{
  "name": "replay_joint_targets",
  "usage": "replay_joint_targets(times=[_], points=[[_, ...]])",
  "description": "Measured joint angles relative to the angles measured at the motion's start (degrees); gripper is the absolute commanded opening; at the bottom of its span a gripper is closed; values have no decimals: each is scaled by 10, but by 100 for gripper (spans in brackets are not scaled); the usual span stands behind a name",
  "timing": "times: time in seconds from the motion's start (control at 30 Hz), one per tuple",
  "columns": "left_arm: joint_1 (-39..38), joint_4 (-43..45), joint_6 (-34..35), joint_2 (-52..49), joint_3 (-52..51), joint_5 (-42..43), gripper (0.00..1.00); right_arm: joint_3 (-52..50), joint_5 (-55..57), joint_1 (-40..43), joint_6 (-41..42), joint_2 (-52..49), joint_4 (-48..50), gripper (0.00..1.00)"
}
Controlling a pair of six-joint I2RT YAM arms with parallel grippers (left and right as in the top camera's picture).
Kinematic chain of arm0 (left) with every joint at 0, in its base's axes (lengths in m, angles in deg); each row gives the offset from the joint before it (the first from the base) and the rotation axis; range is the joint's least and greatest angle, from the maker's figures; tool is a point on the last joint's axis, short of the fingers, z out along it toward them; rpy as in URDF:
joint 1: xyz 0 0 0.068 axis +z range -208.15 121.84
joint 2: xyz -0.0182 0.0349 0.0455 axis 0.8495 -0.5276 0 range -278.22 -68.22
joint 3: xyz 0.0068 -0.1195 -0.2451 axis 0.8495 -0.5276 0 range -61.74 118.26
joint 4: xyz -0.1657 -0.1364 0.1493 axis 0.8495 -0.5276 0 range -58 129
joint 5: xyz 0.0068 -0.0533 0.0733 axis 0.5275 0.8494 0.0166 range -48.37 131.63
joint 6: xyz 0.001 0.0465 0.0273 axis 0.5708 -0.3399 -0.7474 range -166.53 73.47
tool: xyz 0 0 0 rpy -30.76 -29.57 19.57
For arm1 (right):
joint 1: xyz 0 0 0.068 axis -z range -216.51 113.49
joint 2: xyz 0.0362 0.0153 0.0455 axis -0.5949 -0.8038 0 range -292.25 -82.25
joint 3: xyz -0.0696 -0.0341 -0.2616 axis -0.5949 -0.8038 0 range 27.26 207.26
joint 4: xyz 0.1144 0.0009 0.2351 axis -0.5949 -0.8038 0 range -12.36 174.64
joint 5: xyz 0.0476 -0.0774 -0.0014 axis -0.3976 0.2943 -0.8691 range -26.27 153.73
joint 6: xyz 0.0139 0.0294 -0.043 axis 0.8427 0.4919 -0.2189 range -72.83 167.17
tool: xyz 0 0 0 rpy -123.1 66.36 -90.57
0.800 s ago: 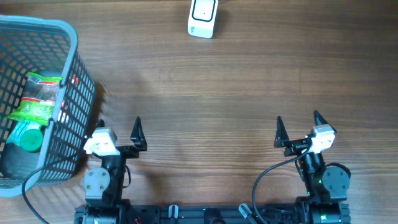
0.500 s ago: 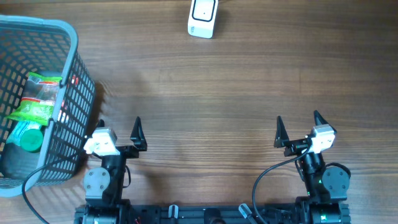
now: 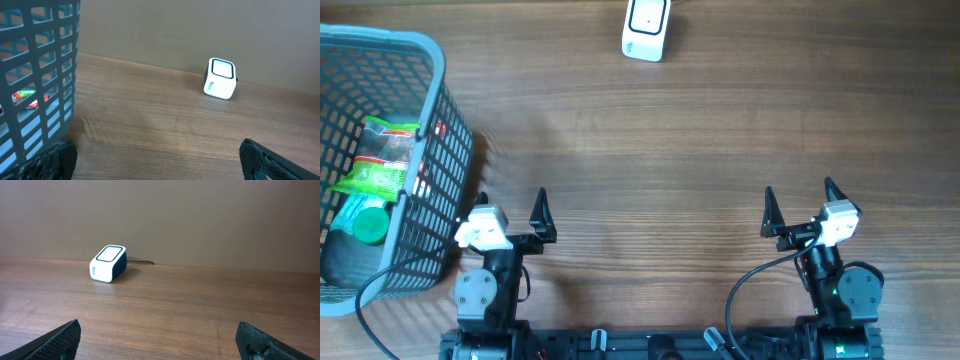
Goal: Scan the item barcode
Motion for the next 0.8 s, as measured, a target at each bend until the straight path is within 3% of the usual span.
replay_joint_targets(times=[0.8], points=[[0,-1,11,0,0,20,100,0,0,0,0,0,0,100]])
